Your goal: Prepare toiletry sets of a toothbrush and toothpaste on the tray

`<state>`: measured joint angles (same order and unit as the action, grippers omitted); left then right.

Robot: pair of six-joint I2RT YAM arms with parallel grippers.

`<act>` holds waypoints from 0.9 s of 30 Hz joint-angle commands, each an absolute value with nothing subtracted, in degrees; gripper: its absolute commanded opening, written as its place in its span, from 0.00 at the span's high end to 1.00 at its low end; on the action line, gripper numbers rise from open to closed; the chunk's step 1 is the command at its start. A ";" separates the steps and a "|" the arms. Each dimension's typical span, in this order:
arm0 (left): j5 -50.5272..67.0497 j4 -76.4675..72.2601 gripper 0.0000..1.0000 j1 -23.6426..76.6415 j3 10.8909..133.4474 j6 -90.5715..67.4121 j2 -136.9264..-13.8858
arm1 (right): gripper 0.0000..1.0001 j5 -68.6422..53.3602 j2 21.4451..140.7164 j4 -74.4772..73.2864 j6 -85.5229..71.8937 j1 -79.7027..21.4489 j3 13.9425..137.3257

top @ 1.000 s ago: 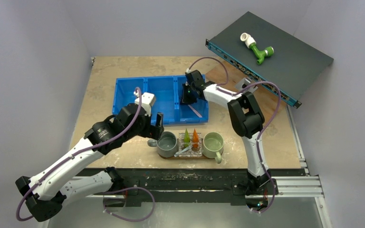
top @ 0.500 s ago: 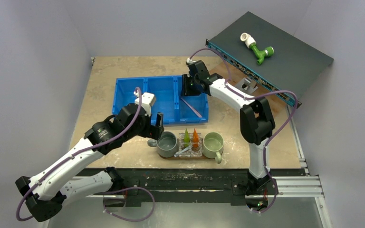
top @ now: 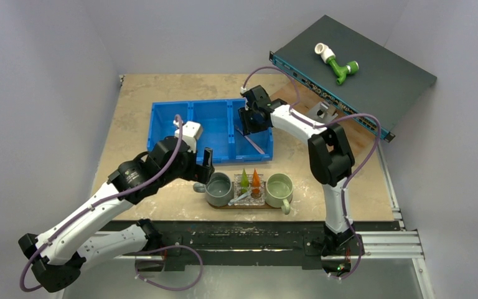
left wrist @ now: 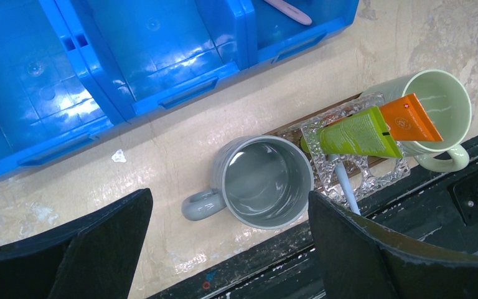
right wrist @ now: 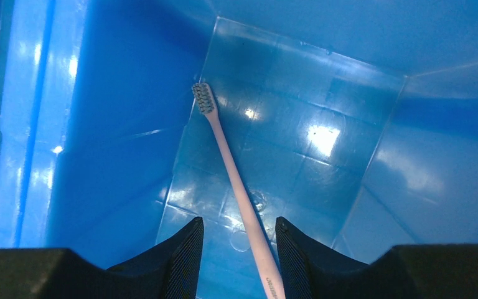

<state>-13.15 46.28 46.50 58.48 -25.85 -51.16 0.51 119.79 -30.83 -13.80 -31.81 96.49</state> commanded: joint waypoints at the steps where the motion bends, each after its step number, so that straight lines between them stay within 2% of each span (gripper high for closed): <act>1: -12.50 44.52 0.05 46.10 60.04 -24.87 -50.45 | 0.51 0.84 120.25 -30.87 -10.97 -31.91 96.83; 19: -12.30 44.78 0.05 46.08 59.50 -25.06 -50.01 | 0.50 2.26 125.11 -31.27 -9.89 -33.26 98.01; 27: -12.31 44.56 0.05 46.06 59.42 -25.20 -50.10 | 0.59 9.18 125.93 -33.18 -8.12 -35.59 97.86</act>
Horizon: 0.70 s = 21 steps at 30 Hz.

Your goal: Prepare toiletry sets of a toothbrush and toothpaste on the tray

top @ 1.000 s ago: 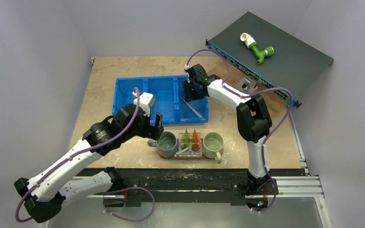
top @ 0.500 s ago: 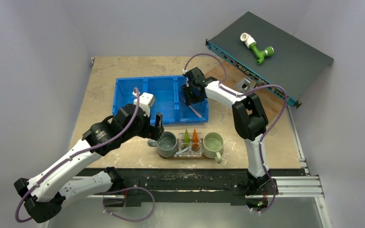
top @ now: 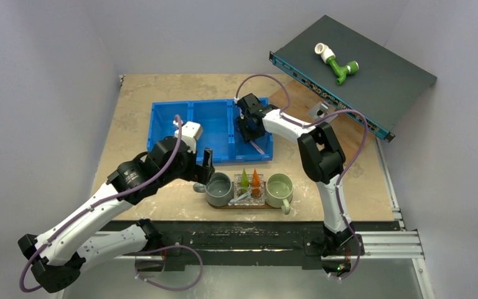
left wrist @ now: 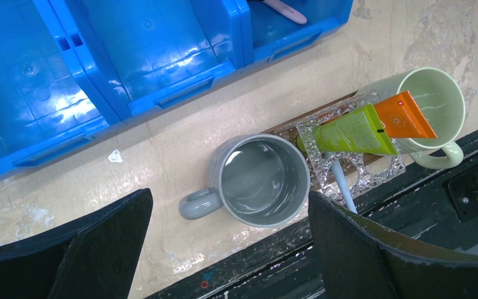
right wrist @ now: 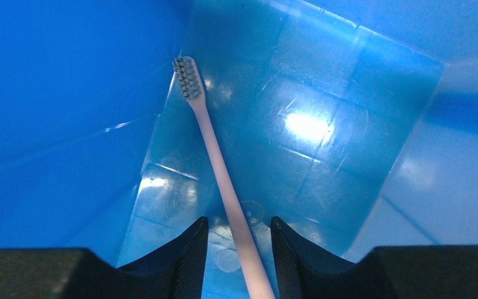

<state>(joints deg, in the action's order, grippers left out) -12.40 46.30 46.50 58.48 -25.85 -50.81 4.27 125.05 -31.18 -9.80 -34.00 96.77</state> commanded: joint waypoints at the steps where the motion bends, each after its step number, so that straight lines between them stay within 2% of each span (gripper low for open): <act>1: -12.24 44.58 0.05 46.10 59.46 -25.14 -50.11 | 0.60 9.85 126.06 -33.47 -8.02 -35.93 97.83; 13: -12.30 44.52 0.05 46.14 58.98 -25.31 -49.36 | 0.81 13.18 125.75 -34.47 -8.04 -38.15 96.06; 17: -12.27 44.60 0.05 46.08 58.76 -25.44 -48.84 | 0.98 14.20 125.35 -34.98 -8.72 -38.41 95.51; 21: -12.15 44.62 0.05 46.07 58.56 -25.66 -48.35 | 1.00 14.31 124.22 -34.74 -9.47 -38.51 94.56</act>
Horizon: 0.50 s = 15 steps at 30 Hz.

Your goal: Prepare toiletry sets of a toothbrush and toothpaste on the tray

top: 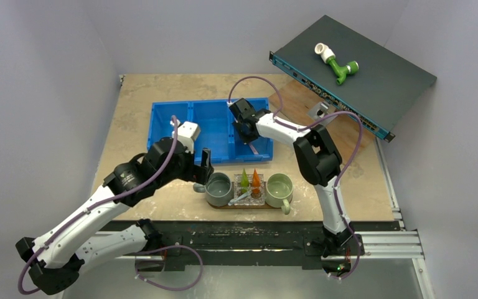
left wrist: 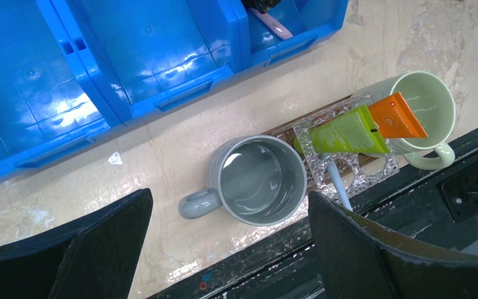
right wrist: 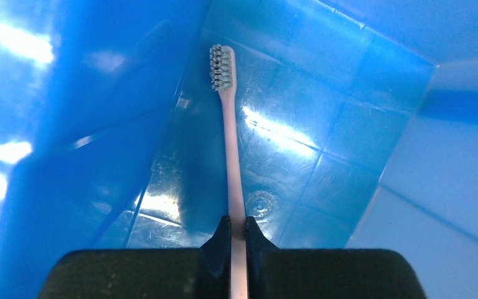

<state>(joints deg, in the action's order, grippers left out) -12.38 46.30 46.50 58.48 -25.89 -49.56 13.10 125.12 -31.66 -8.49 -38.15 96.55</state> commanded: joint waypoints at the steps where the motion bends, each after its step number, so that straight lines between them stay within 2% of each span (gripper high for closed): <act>1: -12.21 44.65 0.05 46.14 58.58 -25.66 -48.26 | 1.00 14.28 123.75 -34.60 -9.61 -38.57 94.37; 15: -11.87 45.30 0.05 46.07 59.77 -26.02 -47.29 | 1.00 16.55 116.81 -31.53 -13.43 -38.59 94.48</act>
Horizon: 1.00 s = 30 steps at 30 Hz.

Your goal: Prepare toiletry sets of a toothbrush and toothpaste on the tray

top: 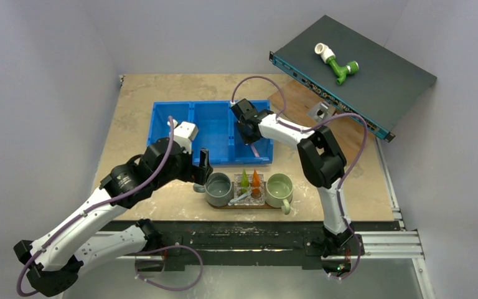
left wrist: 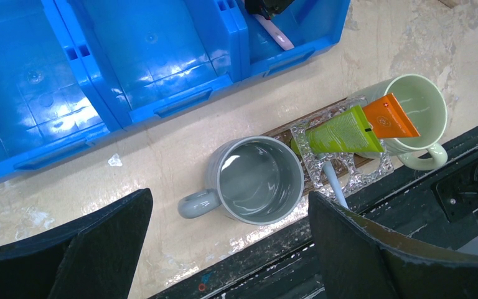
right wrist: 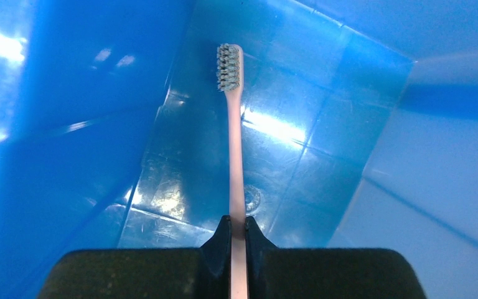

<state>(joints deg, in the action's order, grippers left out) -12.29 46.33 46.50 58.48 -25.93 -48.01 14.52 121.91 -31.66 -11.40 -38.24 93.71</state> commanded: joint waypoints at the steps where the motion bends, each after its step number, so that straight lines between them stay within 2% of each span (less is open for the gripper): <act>1: -11.88 45.38 0.05 46.15 59.87 -25.95 -47.29 | 1.00 16.60 116.37 -31.34 -13.51 -38.63 94.47; 12: -11.62 45.35 0.05 46.11 61.64 -25.73 -48.15 | 1.00 17.93 109.77 -29.40 -14.71 -38.62 93.45; 21: -10.18 44.54 0.05 46.11 63.39 -26.12 -48.60 | 1.00 16.99 99.38 -28.04 -16.74 -38.57 91.85; 30: -4.42 41.14 0.05 46.11 64.64 -28.25 -48.91 | 1.00 7.50 88.18 -24.81 -22.25 -38.59 88.26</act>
